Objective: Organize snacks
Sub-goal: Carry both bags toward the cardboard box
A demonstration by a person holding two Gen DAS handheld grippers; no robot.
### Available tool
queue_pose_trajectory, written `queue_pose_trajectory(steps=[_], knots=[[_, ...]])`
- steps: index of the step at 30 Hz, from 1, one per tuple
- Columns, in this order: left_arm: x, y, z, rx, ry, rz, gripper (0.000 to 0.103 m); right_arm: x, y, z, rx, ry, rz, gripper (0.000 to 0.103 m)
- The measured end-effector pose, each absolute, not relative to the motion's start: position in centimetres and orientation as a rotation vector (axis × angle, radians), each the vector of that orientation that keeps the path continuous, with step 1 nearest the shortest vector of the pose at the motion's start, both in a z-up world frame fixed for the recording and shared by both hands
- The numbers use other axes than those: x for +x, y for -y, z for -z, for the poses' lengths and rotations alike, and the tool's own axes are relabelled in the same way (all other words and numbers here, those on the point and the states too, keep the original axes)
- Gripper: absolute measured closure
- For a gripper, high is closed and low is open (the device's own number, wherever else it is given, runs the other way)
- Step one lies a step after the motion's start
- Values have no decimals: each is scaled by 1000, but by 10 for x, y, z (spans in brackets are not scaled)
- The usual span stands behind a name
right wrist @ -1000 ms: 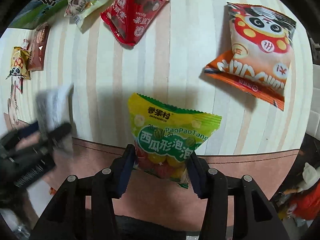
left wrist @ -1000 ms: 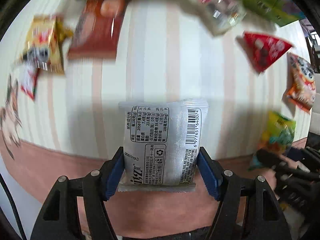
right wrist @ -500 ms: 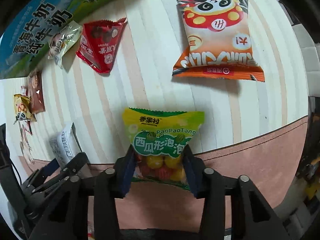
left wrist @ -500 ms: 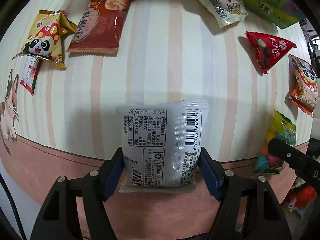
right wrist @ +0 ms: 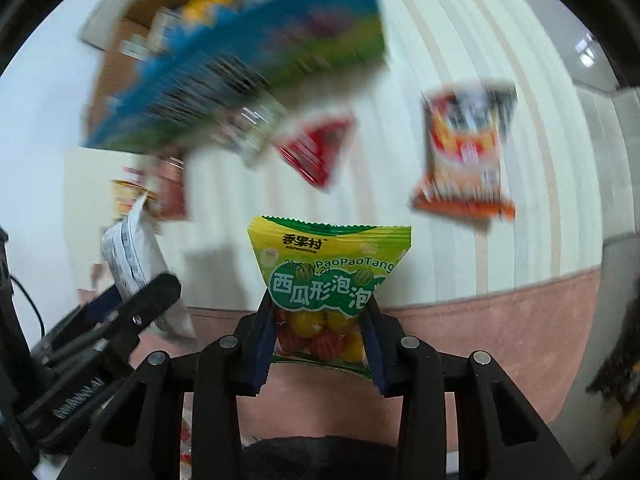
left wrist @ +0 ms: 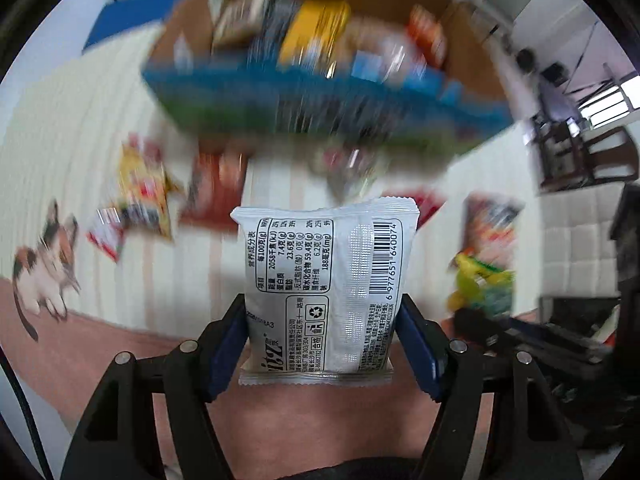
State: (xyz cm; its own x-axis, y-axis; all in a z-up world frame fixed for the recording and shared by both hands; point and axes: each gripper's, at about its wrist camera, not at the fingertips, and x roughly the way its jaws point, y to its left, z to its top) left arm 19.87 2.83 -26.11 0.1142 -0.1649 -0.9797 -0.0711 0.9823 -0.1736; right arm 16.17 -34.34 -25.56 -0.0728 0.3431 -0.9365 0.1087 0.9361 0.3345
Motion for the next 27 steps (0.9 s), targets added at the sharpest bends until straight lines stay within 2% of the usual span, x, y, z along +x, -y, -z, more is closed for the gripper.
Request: queue_pose_trajectory(steps=[5,10,14,17,27], knots=[[255,-46,190,-207,-1343,84,33,210,329,187,351,-1534,-295,62],[320,-58,180,-190,-1327,57,33,278,293,153,267,-1444,-307,62],[361,-71,197,-164,-1377,23,33,334,280,152,230,-1432,-288,61],[389,-82,228,-155,-1479,4,33,364,273,173,227,-1469,-290,61],[414,-103,313,-214,-1688,-29,33,395,241,253,216,-1610,-285,61]])
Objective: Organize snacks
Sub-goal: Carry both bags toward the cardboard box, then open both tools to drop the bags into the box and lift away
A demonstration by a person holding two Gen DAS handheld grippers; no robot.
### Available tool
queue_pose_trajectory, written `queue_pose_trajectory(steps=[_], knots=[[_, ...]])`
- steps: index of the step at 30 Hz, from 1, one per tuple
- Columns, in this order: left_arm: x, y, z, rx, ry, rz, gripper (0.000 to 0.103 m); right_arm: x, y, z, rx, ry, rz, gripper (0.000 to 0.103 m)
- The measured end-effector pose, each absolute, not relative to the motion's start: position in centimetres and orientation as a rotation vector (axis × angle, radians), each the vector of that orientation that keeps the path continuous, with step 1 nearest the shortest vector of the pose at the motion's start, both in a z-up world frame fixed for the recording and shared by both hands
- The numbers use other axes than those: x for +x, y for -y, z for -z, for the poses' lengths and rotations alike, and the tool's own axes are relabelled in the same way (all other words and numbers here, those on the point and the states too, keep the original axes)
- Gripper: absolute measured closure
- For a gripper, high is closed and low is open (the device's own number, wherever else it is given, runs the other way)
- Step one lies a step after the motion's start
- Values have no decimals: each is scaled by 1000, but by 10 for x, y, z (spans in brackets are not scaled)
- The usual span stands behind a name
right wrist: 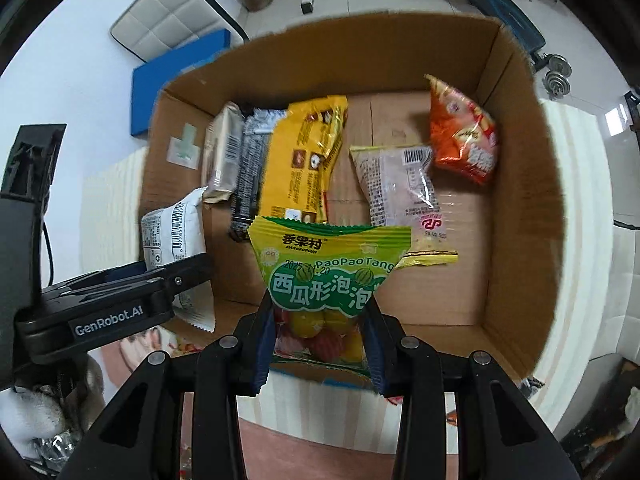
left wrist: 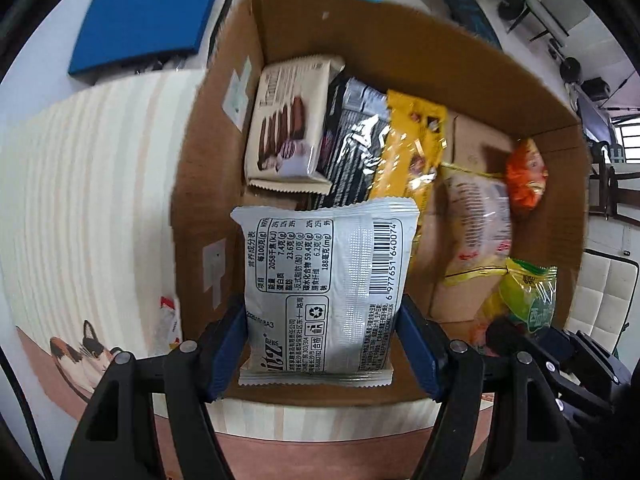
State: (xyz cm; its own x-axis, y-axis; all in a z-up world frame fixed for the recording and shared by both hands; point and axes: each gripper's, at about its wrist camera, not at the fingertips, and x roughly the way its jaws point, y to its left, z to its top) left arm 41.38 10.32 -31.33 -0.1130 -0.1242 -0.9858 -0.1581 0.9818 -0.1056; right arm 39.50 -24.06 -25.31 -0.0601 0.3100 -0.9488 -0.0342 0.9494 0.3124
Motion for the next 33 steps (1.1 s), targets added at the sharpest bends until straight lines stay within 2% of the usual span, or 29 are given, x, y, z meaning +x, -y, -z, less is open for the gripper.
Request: queue_pose_trajectory(steps=[8,9,11,12,14,16,24,33], knots=[[412,-112,344,-291,-1763,-10,33,402,228,286,201,-1667,-250,58],[411,-112,346,-283,-1771,-6,33,402,229,289,204,-1676,-239,54],[410,-110,345,-263,-1781,4,28,402,226,291,204,-1682,-225,24],[411,-110,342,-262,-1765,12,27,402,226,289,199,-1679,-212,23],[413,-114,340,-265,-1746,20,18,403,225,286,180,-1663,-198,19],[413,-117,336,-277,-1735,28,18,405,224,285,163,-1655,-175,16],[409,-124,296,-218,-1626,14,18,398,220,253,75,-1566,-112,14],[367,-115,234,-81,-1380,-17,18,355,230,198,56,-1409,-73,14]])
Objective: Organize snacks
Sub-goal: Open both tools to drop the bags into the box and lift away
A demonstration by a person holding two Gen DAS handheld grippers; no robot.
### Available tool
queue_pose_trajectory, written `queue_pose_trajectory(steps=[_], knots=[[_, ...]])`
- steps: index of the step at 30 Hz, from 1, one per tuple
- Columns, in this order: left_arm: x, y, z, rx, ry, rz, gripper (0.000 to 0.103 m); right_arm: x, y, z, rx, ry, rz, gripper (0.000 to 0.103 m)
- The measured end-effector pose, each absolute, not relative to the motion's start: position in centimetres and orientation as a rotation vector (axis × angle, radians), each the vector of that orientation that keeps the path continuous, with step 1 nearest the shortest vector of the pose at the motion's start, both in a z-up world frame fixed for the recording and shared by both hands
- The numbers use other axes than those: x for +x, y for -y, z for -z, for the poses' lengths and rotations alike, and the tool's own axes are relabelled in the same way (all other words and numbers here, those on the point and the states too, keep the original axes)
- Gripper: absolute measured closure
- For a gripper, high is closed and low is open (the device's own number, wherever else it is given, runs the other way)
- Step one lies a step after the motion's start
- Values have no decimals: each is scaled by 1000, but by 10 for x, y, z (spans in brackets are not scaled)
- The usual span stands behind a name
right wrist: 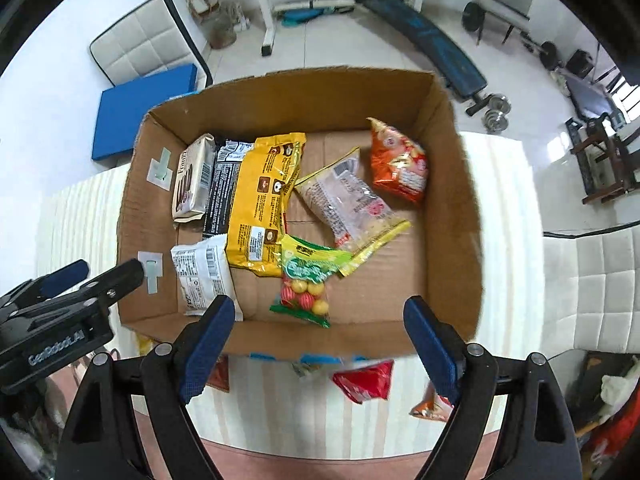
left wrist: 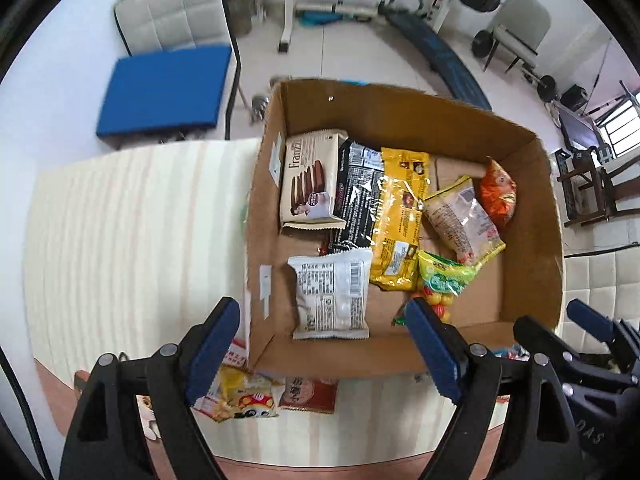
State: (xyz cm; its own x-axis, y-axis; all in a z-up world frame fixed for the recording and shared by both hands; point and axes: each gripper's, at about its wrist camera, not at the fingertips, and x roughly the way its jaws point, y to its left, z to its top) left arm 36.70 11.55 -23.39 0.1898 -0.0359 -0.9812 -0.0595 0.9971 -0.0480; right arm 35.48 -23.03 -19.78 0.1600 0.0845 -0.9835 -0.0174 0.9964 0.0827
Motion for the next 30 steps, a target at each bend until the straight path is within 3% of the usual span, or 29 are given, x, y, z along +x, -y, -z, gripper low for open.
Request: queue_pose_trajectory(steps=[16,25,30], knots=[[276,-96,169,-41,-1124,-47,18,260,246,125,45,-1185,-72,14],[254,-85,159,-38,-1096,-41,18,232,257,101,99,-1150,-89,14],[251,-99,182,-66,-1162,-87,18,231,268,127,210,-1232,-105,14]])
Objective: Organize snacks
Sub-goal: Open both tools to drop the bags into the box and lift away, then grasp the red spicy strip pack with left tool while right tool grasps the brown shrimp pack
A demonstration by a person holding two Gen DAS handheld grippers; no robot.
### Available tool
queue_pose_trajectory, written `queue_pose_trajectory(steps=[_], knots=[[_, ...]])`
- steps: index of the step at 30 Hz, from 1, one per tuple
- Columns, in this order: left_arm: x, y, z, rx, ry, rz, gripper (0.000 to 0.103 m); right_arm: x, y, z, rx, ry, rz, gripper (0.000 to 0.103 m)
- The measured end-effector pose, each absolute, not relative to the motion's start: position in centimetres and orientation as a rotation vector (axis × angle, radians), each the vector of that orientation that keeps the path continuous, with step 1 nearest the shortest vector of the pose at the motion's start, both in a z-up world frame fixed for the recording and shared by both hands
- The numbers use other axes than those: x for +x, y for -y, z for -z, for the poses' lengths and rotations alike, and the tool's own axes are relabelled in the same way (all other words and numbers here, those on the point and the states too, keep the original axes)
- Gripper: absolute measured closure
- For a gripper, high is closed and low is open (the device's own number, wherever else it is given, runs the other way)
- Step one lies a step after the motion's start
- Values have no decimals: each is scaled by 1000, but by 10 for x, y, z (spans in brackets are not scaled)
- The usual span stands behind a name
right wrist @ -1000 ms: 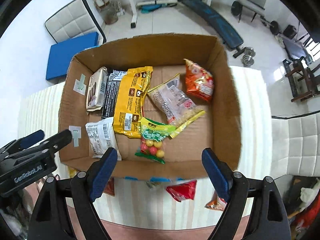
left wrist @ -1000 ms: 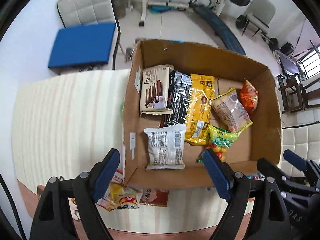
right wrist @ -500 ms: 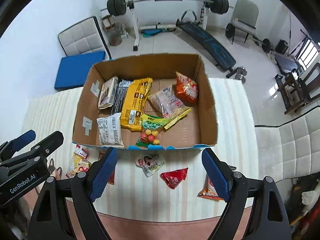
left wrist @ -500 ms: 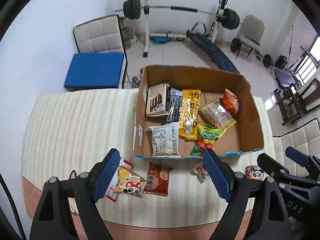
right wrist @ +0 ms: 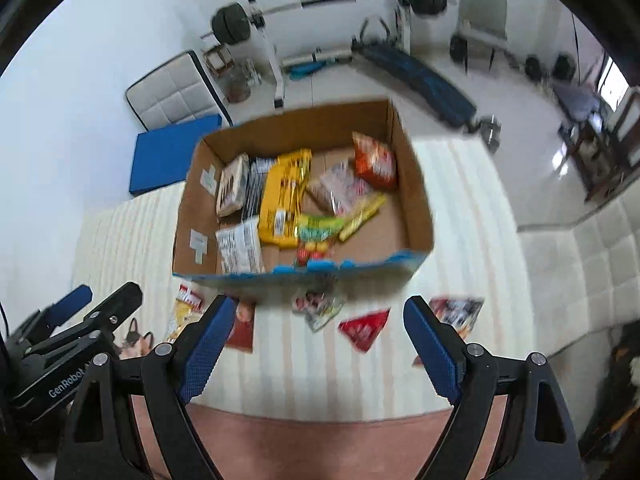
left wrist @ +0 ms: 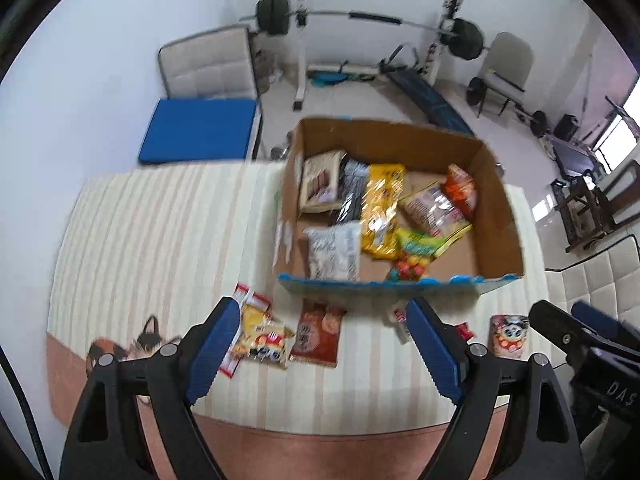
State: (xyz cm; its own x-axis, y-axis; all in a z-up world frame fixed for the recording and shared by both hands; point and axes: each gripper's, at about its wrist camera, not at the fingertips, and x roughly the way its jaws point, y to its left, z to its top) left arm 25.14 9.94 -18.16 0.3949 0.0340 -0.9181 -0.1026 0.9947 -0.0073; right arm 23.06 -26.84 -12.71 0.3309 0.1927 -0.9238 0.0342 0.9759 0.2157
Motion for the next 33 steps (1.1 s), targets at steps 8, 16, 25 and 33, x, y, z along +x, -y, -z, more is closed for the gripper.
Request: queue_pose_trajectory(steps=[8,16,25,33], knots=[[241,-154,252,-128,-1317,-211,18,239,246,236,412,-1473,-157,14],[234,-208,306,-38,-1384,-346,18,252,165,322,400,-1568,-151,14],[234,-246,359,31,-1464,-301,18,260,92,365,206,-1557,-53,24],[254,-218,393,202,-1518,-98,18,245,63,359,6,-1516,-96,50]])
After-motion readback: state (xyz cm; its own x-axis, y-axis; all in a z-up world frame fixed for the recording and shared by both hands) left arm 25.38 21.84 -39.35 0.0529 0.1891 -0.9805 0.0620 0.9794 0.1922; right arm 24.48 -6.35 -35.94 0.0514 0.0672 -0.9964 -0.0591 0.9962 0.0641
